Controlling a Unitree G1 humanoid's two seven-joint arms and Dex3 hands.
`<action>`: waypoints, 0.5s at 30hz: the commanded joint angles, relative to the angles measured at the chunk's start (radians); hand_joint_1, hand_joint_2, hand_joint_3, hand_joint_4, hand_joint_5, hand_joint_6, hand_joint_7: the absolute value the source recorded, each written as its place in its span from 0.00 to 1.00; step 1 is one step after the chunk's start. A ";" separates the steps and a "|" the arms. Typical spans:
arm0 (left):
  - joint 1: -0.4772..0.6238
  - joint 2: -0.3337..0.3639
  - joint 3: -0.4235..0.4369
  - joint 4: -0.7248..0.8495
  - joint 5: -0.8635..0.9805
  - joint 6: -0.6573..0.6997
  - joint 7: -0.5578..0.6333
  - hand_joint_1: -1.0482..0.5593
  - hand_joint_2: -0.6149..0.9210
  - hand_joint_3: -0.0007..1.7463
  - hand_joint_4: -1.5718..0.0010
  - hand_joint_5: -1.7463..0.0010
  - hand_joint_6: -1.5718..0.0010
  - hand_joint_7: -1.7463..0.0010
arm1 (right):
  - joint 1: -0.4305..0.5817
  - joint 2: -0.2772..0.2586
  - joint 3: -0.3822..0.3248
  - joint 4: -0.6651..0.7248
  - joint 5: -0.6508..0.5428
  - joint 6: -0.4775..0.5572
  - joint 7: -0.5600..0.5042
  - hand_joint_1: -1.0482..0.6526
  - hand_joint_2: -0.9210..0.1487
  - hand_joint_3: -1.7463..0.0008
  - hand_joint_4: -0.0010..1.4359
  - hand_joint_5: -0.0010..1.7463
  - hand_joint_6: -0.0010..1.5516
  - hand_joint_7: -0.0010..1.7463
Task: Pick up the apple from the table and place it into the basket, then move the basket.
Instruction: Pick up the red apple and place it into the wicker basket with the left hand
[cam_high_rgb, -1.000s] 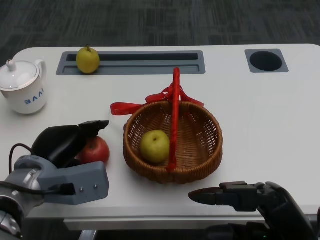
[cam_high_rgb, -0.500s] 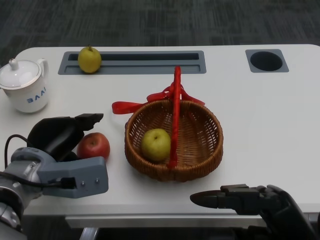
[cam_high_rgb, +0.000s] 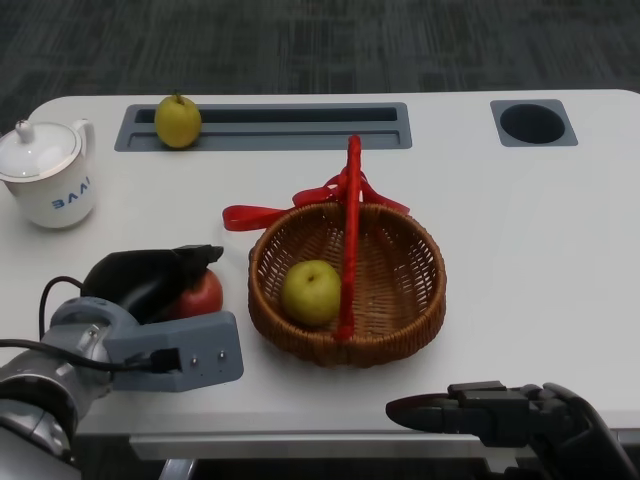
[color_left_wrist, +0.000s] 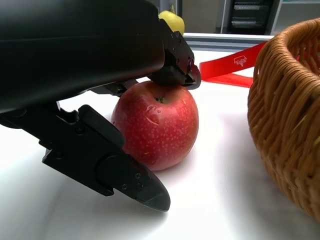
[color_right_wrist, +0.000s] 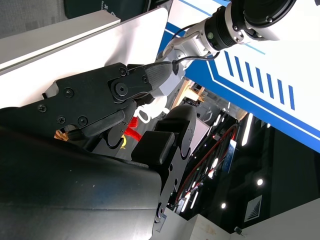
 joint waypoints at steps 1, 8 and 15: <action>0.000 -0.006 0.035 0.004 -0.042 -0.014 -0.060 0.33 0.87 0.00 0.52 0.96 0.58 0.97 | 0.012 -0.009 -0.013 -0.017 0.007 0.004 -0.008 0.33 0.03 1.00 0.66 0.00 0.56 0.00; -0.005 -0.008 0.101 -0.010 -0.118 -0.043 -0.088 0.55 0.97 0.01 0.26 0.96 0.34 0.97 | 0.004 -0.009 -0.007 -0.004 0.020 0.003 -0.002 0.33 0.03 1.00 0.67 0.00 0.56 0.00; -0.020 0.029 0.080 -0.027 -0.094 -0.073 -0.034 0.55 0.97 0.00 0.25 0.98 0.33 0.99 | -0.017 -0.008 0.002 0.009 0.029 0.005 0.008 0.33 0.02 1.00 0.66 0.00 0.56 0.00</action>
